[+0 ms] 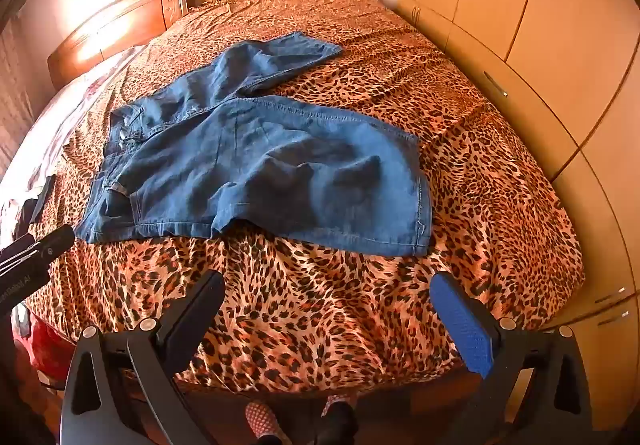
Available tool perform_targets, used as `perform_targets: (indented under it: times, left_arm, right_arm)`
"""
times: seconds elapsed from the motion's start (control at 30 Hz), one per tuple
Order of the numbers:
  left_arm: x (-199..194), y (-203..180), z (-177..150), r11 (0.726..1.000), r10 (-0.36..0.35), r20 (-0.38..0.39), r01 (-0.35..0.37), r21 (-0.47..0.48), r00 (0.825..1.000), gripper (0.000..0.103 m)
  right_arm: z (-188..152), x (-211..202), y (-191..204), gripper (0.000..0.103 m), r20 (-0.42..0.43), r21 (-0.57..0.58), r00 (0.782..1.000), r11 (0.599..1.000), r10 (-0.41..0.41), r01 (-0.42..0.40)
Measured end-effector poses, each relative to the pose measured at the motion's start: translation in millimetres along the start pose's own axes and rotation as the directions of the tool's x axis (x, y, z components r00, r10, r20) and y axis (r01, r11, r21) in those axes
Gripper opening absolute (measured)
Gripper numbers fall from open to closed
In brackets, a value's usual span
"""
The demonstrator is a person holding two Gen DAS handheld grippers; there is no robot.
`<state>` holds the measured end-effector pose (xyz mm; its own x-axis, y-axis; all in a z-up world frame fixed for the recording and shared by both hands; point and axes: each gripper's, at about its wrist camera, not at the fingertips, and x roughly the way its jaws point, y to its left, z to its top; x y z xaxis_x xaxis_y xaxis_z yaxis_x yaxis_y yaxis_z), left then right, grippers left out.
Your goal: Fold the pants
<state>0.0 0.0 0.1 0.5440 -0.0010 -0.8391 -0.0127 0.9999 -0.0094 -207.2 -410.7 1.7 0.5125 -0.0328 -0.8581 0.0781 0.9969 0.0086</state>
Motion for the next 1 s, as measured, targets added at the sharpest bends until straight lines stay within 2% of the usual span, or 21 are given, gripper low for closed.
perform_targets:
  times: [0.33, 1.0]
  left_arm:
    - [6.8, 1.0, -2.3, 1.000, 0.000, -0.023, 0.000, -0.003, 1.000, 0.093]
    - [6.2, 1.5, -12.6, 1.000, -0.018, -0.003, 0.018, 0.023, 1.000, 0.091]
  right_arm:
    - [1.0, 1.1, 2.4, 0.102, -0.009, -0.004, 1.000, 1.000, -0.004, 0.004]
    - [-2.1, -0.4, -4.6, 0.102, -0.001, 0.000, 1.000, 1.000, -0.014, 0.014]
